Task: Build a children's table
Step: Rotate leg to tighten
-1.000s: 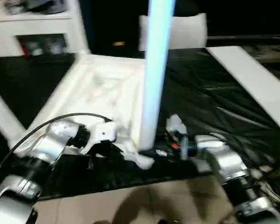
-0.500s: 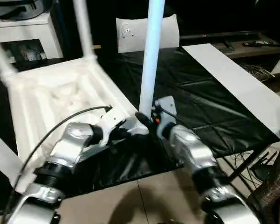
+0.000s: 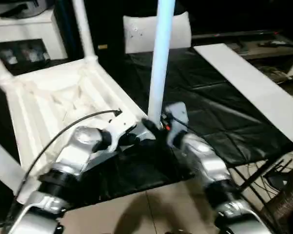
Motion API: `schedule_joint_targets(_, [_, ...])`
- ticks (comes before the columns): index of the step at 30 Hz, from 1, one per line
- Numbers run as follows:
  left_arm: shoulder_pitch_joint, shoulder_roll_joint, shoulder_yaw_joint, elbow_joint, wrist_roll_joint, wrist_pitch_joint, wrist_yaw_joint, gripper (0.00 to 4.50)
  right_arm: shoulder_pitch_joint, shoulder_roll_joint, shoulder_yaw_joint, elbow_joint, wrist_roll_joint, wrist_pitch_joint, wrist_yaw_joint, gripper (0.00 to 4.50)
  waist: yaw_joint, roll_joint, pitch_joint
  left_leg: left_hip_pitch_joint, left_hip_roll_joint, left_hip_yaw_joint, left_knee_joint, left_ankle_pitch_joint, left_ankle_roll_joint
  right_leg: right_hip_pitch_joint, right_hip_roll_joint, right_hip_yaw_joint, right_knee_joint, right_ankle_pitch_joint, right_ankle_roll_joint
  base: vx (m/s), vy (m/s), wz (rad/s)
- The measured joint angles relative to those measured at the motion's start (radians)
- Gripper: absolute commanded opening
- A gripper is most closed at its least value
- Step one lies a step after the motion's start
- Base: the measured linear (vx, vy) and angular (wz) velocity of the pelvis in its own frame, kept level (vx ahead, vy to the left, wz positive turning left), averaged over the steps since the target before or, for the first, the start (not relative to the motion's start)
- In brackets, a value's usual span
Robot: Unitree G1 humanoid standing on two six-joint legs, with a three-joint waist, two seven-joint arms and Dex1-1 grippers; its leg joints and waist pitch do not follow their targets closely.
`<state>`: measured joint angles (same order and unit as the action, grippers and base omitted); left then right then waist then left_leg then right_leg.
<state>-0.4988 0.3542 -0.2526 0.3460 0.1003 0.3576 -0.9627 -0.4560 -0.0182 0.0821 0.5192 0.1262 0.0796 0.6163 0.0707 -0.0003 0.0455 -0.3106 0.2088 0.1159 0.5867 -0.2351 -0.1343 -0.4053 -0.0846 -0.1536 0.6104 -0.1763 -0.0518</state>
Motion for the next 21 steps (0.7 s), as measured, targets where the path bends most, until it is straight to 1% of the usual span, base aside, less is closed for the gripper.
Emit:
schedule_joint_targets(1, [0.002,0.005,0.000,0.000,-0.004,-0.011,-0.011,0.00,0.004,-0.013,0.004,-0.007,0.002,-0.002,0.021,3.62,0.003,0.000,0.000,-0.001,0.000,0.000,0.000,0.001,0.002,-0.001,0.000,0.000,0.000,0.001,-0.002,0.000,0.000,0.00])
schedule_joint_targets(2, [0.006,0.016,-0.002,0.000,-0.013,-0.036,-0.037,0.00,0.016,-0.033,0.011,-0.027,0.012,-0.007,0.067,3.69,0.012,0.000,0.000,-0.004,0.000,0.000,0.000,0.001,0.002,-0.004,0.000,0.000,0.001,0.002,-0.003,0.000,0.000,0.00])
schedule_joint_targets(3, [0.007,0.029,-0.010,-0.001,-0.017,-0.058,-0.059,0.00,0.022,-0.047,0.014,-0.040,0.023,-0.010,0.099,3.89,0.020,0.001,0.001,-0.006,0.000,0.000,0.000,0.001,0.003,-0.006,0.001,0.000,0.001,0.001,-0.003,0.000,0.000,0.00])
schedule_joint_targets(7, [0.010,0.078,-0.033,0.005,-0.020,-0.136,-0.144,0.00,0.036,-0.133,0.038,-0.098,0.062,-0.025,0.252,4.21,0.038,0.002,0.001,-0.007,0.001,0.000,0.001,0.001,0.003,-0.006,0.000,0.001,0.000,0.001,-0.003,0.000,0.000,0.00])
schedule_joint_targets(9, [0.008,0.105,-0.039,0.016,-0.036,-0.174,-0.202,0.00,0.043,-0.202,0.045,-0.133,0.080,-0.023,0.356,4.41,0.047,0.001,0.002,-0.007,0.000,0.001,0.002,0.001,0.003,-0.005,-0.001,0.001,0.000,0.001,-0.001,0.000,0.000,0.00])
schedule_joint_targets(10, [0.008,0.112,-0.041,0.021,-0.042,-0.185,-0.222,0.00,0.047,-0.225,0.044,-0.141,0.084,-0.020,0.384,4.41,0.050,0.001,0.002,-0.007,0.000,0.001,0.002,0.001,0.004,-0.004,-0.001,0.002,0.000,0.001,-0.001,0.000,0.000,0.00])
schedule_joint_targets(11, [0.008,0.130,-0.049,0.028,-0.050,-0.204,-0.263,0.00,0.057,-0.271,0.041,-0.153,0.095,-0.017,0.438,4.47,0.053,0.001,0.002,-0.006,0.000,0.001,0.002,0.001,0.004,-0.004,-0.002,0.002,0.000,0.001,-0.001,0.000,0.000,0.00])
schedule_joint_targets(15, [-0.009,0.161,-0.068,0.056,-0.058,-0.251,-0.343,0.00,0.063,-0.319,0.051,-0.156,0.114,0.002,0.550,4.47,0.056,0.001,0.002,-0.006,0.000,0.002,0.002,0.001,0.005,-0.004,-0.002,0.001,0.000,0.000,-0.001,0.000,0.000,0.00])
schedule_joint_targets(17, [-0.018,0.178,-0.083,0.069,-0.064,-0.278,-0.395,0.00,0.060,-0.356,0.079,-0.165,0.121,0.016,0.620,4.47,0.062,0.001,0.002,-0.006,0.000,0.002,0.002,0.001,0.005,-0.004,-0.002,0.001,0.000,0.000,-0.001,0.000,0.000,0.00])
schedule_joint_targets(19, [-0.025,0.190,-0.097,0.072,-0.065,-0.299,-0.432,0.00,0.058,-0.374,0.092,-0.165,0.122,0.023,0.668,4.47,0.072,0.001,0.002,-0.007,0.000,0.002,0.002,0.001,0.005,-0.004,-0.002,0.001,0.000,0.000,-0.001,0.000,0.000,0.00])
schedule_joint_targets(20, [-0.028,0.194,-0.104,0.073,-0.065,-0.310,-0.455,0.00,0.054,-0.379,0.106,-0.165,0.122,0.025,0.694,4.30,0.076,0.001,0.002,-0.007,0.000,0.002,0.002,0.001,0.005,-0.004,-0.002,0.001,0.000,0.000,-0.001,0.000,0.000,0.00])
schedule_joint_targets(21, [-0.033,0.195,-0.112,0.075,-0.065,-0.323,-0.473,0.00,0.047,-0.381,0.121,-0.163,0.122,0.025,0.718,4.30,0.079,0.001,0.002,-0.007,0.000,0.002,0.003,0.001,0.005,-0.004,-0.002,0.001,0.000,0.000,-0.001,0.000,0.000,0.00])
